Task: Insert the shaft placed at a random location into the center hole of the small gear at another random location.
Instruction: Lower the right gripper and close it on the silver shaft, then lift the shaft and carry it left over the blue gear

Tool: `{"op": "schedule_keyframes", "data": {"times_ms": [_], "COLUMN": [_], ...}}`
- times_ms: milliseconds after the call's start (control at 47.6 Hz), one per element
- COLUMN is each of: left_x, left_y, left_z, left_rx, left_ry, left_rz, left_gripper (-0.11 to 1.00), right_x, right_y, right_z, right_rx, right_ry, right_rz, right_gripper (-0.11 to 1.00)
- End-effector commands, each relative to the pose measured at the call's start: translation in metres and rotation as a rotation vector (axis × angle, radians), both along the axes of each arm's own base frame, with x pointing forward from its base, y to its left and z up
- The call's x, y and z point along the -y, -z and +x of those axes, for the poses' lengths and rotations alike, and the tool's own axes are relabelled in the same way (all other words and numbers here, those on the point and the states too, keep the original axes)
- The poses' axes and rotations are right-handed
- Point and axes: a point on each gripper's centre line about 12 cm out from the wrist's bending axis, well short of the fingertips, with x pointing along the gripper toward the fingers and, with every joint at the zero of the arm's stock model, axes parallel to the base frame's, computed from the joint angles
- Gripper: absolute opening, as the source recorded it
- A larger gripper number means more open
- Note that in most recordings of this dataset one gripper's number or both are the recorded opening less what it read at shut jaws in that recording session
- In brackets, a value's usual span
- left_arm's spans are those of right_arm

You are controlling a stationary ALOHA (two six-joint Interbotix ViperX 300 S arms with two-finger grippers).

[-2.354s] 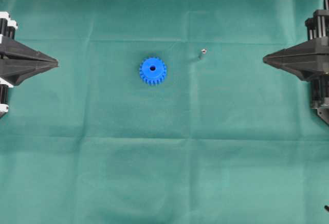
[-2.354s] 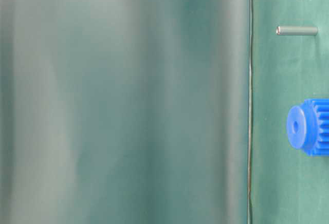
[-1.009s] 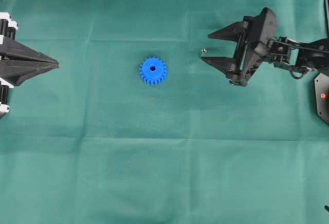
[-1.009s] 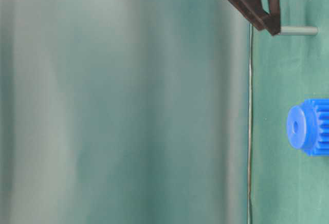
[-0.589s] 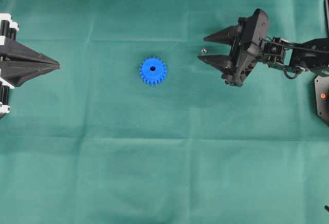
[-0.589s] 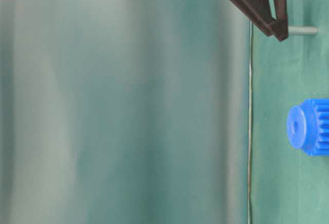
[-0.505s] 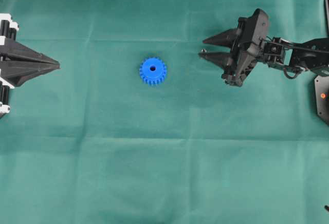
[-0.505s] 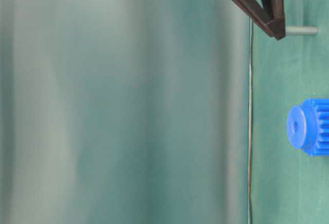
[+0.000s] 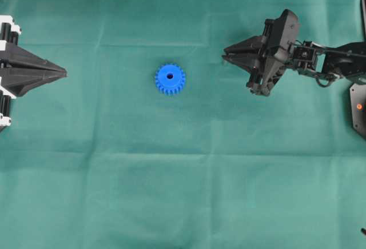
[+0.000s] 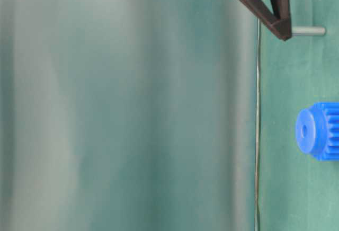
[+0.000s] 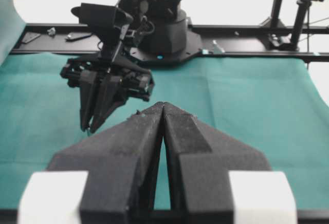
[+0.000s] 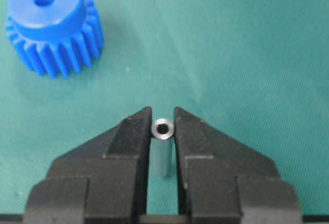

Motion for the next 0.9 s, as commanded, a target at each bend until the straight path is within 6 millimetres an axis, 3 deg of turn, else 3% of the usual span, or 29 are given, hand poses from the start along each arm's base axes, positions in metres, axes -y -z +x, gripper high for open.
{"op": "schedule_keyframes", "data": {"times_ms": [0,315,883], "left_x": [0.000,0.000,0.000], "left_y": [-0.009,-0.008,-0.008], "left_z": [0.003,0.003,0.003], "left_rx": [0.023,0.020,0.020], "left_ry": [0.002,0.002,0.002], "left_rz": [0.000,0.001,0.001], "left_gripper": [0.00,0.00,0.00], "right_x": [0.001,-0.002,-0.004], "right_y": [-0.023,-0.064,-0.065], "right_z": [0.006,0.004,0.011], "right_rx": [0.053,0.052,0.058], "right_ry": [-0.004,-0.016,-0.028], "right_rz": [-0.015,-0.008,-0.009], "right_gripper": [0.13,0.13,0.13]}}
